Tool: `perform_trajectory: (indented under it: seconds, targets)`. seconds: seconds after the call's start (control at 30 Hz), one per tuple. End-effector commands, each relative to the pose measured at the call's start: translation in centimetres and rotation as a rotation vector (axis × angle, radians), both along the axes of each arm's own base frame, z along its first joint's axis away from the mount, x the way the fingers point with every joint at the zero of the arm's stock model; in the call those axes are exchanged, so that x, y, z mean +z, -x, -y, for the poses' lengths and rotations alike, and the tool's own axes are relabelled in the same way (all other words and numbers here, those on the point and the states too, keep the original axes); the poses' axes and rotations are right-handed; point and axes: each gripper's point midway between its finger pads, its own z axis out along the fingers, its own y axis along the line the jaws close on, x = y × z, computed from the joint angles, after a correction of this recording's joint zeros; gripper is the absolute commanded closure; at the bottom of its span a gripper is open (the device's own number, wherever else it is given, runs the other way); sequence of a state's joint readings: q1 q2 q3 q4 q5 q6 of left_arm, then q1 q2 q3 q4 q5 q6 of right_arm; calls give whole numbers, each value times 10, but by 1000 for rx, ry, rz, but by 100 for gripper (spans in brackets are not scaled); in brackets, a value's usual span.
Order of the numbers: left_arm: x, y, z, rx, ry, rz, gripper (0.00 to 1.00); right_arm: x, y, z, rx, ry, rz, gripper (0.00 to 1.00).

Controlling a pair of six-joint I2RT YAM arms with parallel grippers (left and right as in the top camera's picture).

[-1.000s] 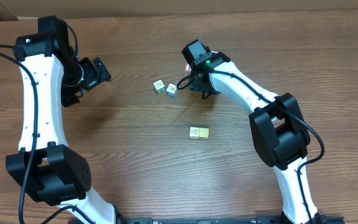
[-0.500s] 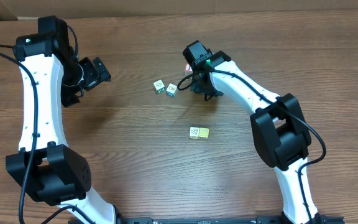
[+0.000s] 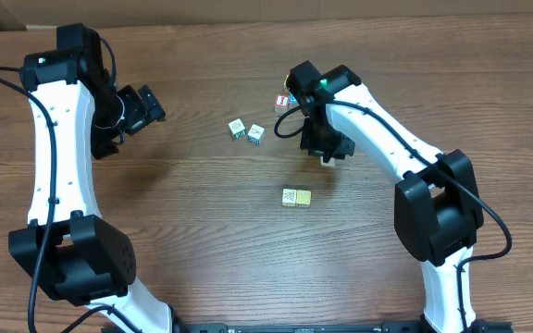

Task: Flip 5 blocks

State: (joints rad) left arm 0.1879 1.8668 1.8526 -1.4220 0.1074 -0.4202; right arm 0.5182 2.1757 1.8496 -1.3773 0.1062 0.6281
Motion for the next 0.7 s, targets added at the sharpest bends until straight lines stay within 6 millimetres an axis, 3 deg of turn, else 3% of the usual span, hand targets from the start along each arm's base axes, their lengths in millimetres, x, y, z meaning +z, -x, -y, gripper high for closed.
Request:
perform_trajectory:
  seconds: [0.0,0.3,0.4,0.67]
  targets:
    - [-4,0,-1,4,-4,-14,0,17,7,-5,65,-55,-20,76]
    - [-4,0,-1,4,-4,-14,0,18,13,16,80,-57,-92,77]
    - [-4,-1,-1,4,-4,-12,0,16,20,13,100,-143,-152,77]
    - [-4,-4,-2,4,-7,0,0,-11,37,12,97,-165,-212,82]
